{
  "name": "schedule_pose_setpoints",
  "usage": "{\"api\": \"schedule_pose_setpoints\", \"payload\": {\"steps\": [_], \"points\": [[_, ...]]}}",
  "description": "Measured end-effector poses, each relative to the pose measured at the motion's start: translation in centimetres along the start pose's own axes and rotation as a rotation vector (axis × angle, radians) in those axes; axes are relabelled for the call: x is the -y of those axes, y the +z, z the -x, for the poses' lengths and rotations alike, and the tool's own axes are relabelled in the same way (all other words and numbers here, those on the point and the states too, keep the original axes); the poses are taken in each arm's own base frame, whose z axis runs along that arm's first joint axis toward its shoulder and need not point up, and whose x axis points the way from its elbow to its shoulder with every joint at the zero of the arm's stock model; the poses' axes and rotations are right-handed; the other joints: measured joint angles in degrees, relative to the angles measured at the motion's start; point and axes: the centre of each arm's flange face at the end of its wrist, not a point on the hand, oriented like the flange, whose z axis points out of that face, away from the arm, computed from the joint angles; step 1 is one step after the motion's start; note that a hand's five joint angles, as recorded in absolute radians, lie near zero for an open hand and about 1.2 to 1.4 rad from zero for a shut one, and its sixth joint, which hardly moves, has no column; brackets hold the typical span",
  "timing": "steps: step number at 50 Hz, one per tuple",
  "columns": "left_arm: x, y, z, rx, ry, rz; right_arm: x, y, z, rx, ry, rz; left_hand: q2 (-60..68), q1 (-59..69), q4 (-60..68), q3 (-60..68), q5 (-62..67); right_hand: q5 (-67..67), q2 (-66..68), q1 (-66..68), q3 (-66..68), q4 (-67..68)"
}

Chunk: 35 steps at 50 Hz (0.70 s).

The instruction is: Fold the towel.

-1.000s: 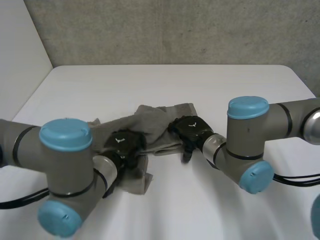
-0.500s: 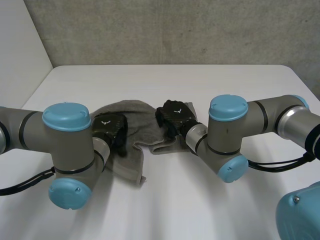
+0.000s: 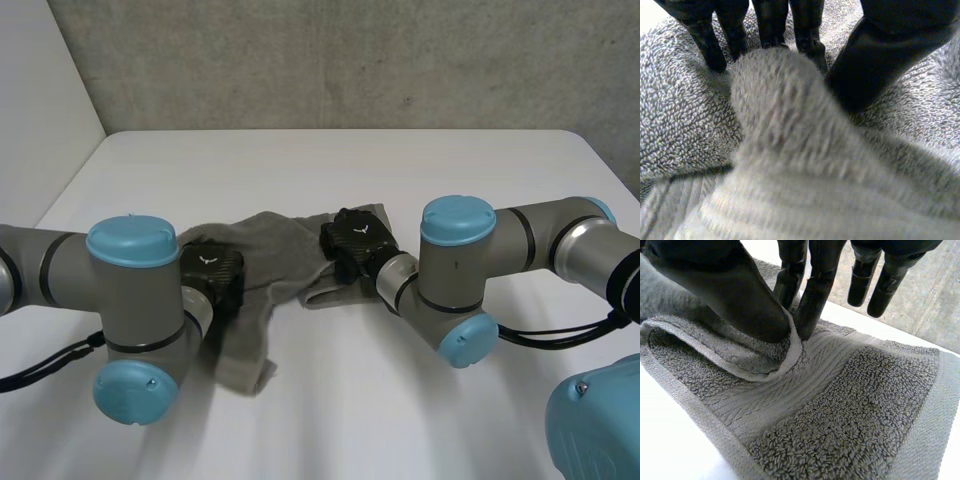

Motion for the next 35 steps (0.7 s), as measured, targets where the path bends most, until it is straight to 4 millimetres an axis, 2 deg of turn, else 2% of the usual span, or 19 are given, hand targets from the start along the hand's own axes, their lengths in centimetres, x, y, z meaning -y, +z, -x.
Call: {"api": "schedule_pose_setpoints", "payload": {"steps": [3,6,9,10,11,13,14,17,22,27,31,35], "points": [[0.2,-0.1,0.2,0.003,0.023,-0.006,0.4,-0.2,-0.1,0.001,-0.003,-0.003,0.3,0.2,0.0,0.0,0.8,0.0,0.0,0.0,0.0,0.0],[1.5,-0.5,0.7,0.013,0.030,-0.043,2.0,-0.8,-0.7,-0.006,-0.006,-0.030,0.3,0.3,0.0,0.0,0.8,0.0,0.0,0.0,0.0,0.0],[4.0,-1.5,1.4,0.028,0.020,-0.118,5.2,-2.0,-1.8,-0.019,-0.011,-0.090,0.3,0.3,0.0,0.0,0.8,0.0,0.0,0.0,0.0,0.0],[5.3,-2.2,1.7,0.036,0.011,-0.160,7.1,-2.9,-2.4,-0.028,-0.013,-0.126,0.5,0.3,0.0,0.0,0.8,0.0,0.0,0.0,0.0,0.0],[5.8,-2.4,1.9,0.039,0.007,-0.176,7.8,-3.2,-2.7,-0.032,-0.014,-0.141,0.5,0.3,0.0,0.0,0.8,0.0,0.0,0.0,0.0,0.0],[8.3,-3.8,2.5,0.052,-0.019,-0.255,11.4,-5.1,-3.9,-0.052,-0.016,-0.218,1.1,0.3,0.0,0.0,0.8,0.0,0.1,0.0,0.0,0.0],[8.9,-4.2,2.7,0.055,-0.027,-0.274,12.2,-5.6,-4.1,-0.056,-0.016,-0.237,1.3,0.3,0.0,0.0,0.8,0.0,0.3,0.0,0.0,0.0],[11.9,-6.4,3.5,0.064,-0.080,-0.379,16.6,-8.6,-5.3,-0.073,-0.013,-0.339,1.7,0.3,0.0,0.0,0.8,0.2,1.1,0.0,0.0,0.0],[14.8,-8.7,4.8,0.050,-0.164,-0.498,20.6,-12.8,-5.1,-0.040,-0.013,-0.439,3.0,0.4,0.0,0.0,1.9,0.8,1.1,0.9,0.0,0.0],[15.1,-8.2,6.2,0.045,-0.201,-0.522,20.4,-14.0,-3.9,0.015,-0.008,-0.430,3.0,0.4,0.0,0.0,1.9,0.8,1.1,0.9,0.0,0.0],[13.5,-6.0,7.0,0.029,-0.206,-0.466,18.2,-13.0,-2.8,0.063,0.008,-0.369,3.2,0.4,0.0,0.0,1.9,0.8,1.1,0.9,0.0,0.0],[10.9,-3.3,7.6,0.016,-0.207,-0.374,14.7,-10.8,-1.6,0.103,0.026,-0.276,3.3,0.4,0.0,0.0,2.0,-0.8,-0.3,-1.0,0.0,0.0]]}}
